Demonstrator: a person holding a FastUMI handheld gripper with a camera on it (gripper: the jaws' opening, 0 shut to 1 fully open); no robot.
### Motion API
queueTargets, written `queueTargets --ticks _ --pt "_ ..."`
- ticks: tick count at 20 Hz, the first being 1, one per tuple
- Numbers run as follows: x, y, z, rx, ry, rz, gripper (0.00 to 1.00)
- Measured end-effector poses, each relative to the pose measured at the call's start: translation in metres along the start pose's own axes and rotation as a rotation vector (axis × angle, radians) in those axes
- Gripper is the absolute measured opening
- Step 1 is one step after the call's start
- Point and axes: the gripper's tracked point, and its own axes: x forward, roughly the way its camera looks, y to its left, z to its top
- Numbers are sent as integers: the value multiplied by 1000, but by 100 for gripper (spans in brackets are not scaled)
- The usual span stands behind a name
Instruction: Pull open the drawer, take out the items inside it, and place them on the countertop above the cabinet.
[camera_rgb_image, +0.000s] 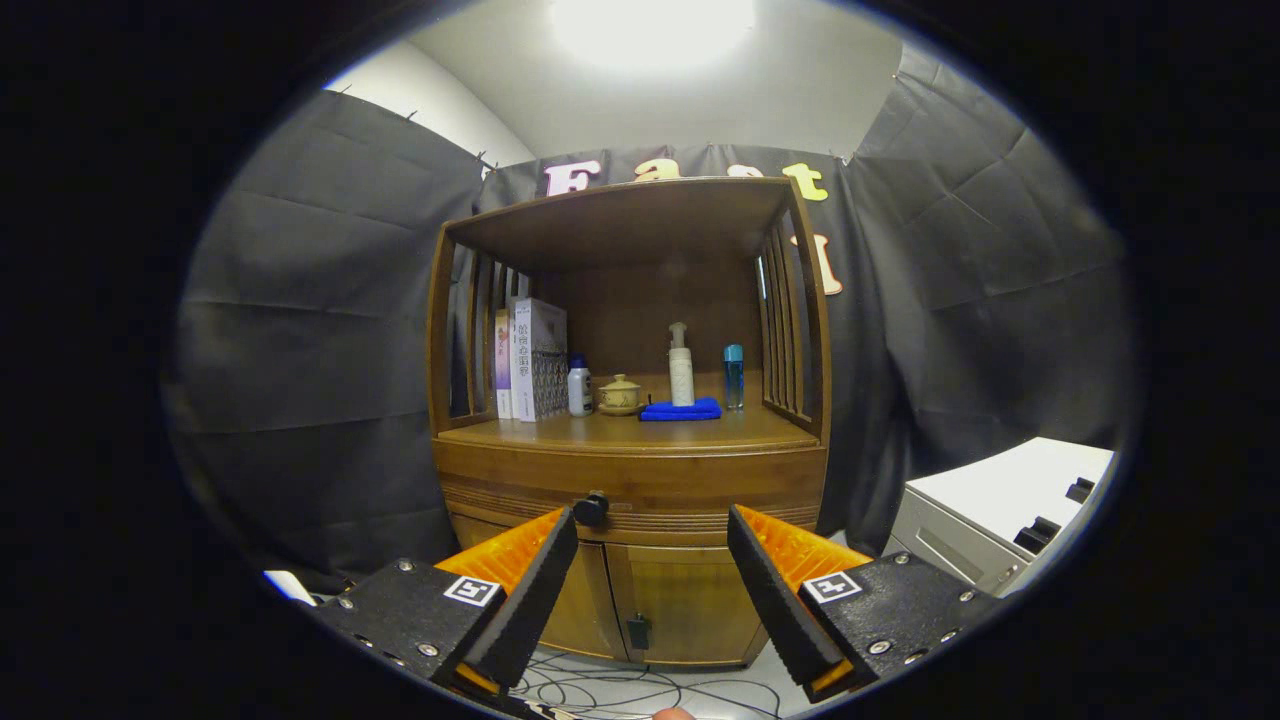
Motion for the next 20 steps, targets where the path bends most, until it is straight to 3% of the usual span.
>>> queueTargets --ticks 15,20 --pt "25 8 10 30 -35 -1 94" --pt "60 16 19 55 -43 -6 94"
